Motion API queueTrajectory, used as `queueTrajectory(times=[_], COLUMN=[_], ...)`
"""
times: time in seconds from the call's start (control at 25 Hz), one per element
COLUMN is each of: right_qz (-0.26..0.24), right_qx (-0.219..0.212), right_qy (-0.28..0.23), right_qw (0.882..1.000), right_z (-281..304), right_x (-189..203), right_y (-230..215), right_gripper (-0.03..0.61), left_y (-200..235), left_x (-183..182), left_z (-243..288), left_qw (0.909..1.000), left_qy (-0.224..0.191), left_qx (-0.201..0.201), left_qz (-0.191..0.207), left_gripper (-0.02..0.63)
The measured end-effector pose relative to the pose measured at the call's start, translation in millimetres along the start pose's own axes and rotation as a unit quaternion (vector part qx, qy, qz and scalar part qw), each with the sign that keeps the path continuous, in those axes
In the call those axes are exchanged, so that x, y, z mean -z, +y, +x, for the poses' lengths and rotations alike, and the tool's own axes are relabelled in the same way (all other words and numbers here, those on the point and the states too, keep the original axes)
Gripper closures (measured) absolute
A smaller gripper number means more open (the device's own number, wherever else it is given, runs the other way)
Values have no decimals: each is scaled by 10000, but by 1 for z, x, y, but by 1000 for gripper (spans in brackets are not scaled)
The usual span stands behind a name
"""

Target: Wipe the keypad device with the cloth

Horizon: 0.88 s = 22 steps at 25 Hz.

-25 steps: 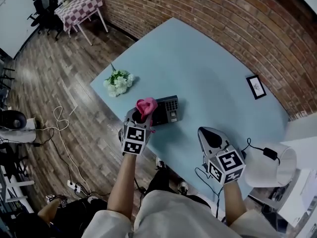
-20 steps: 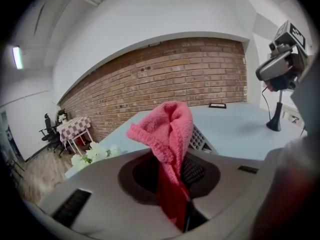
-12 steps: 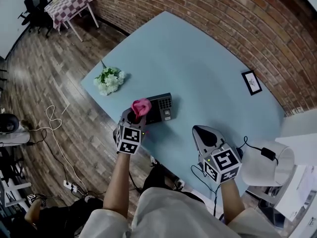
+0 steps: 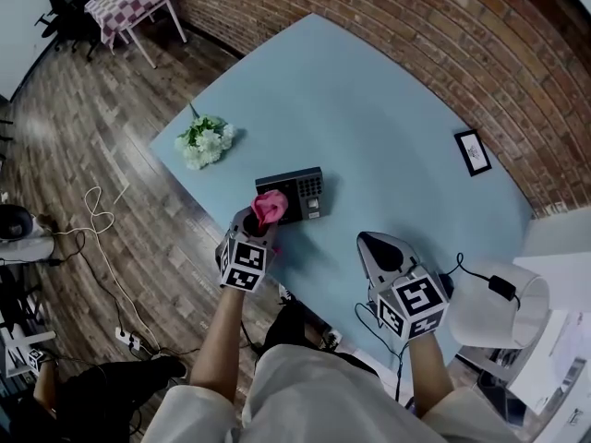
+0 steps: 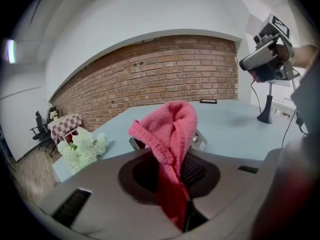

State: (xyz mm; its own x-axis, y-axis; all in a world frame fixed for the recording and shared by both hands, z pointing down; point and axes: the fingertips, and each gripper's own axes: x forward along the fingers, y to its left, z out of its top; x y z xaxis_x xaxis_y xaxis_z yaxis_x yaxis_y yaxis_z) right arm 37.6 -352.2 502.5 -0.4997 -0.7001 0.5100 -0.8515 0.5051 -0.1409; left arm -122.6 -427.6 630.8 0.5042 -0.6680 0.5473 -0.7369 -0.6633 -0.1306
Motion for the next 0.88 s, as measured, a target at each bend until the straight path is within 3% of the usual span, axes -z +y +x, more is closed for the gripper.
queueTrajectory(times=[0.52,0.88], right_qz=[33,38], right_qx=[-44,-43], right_qy=[26,-5], right_qw=[10000,10000], right_z=[-6,-8], right_x=[8,6], right_y=[5,8], right_gripper=[569,569], left_y=[-32,-46], left_x=[38,53], left_z=[2,4], left_qw=[9990,9984], left_qy=[225,197], left_qx=[356,360], left_qz=[-153,-393], left_gripper=[511,510])
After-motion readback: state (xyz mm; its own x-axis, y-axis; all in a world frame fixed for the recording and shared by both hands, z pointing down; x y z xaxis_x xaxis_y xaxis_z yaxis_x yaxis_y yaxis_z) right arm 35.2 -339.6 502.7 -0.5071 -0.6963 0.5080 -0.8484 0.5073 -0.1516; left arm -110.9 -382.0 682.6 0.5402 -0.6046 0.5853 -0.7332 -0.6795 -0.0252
